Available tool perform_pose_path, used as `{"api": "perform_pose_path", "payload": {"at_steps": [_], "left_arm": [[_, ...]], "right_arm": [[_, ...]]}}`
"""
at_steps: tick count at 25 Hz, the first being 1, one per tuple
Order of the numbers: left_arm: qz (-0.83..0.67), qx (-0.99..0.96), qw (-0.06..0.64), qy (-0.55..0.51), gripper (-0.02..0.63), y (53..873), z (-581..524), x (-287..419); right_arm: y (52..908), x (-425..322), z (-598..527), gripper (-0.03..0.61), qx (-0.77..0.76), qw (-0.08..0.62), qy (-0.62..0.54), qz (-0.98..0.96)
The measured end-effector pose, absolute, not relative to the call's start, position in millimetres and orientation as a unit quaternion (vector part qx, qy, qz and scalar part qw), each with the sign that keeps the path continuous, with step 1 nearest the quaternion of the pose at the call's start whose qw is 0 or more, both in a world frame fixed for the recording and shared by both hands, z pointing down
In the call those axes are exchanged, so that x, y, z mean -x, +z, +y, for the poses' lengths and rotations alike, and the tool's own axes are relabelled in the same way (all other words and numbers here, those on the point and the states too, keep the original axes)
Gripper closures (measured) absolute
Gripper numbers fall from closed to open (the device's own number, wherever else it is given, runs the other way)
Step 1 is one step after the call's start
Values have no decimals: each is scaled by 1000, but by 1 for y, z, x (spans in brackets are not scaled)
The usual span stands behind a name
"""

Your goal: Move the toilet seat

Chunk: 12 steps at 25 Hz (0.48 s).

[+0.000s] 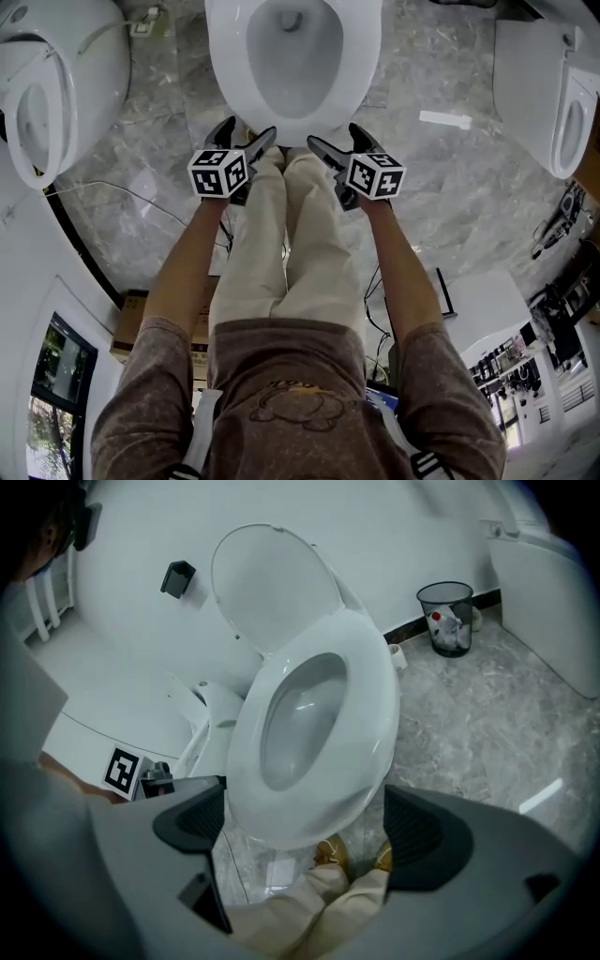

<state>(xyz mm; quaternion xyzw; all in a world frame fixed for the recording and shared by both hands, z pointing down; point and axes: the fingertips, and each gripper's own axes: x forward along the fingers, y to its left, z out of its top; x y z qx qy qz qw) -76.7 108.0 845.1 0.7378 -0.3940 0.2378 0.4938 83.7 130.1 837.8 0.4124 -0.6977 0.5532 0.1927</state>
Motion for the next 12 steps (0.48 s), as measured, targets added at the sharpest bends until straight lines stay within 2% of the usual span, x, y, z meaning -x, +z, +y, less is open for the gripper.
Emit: {"api": "perform_pose_path", "payload": {"at_steps": [12], "left_arm": [[-346,-731,533,250,184,865,124,62]], "right_arm": [[864,-66,136,49,-392,209,569,-692]]}}
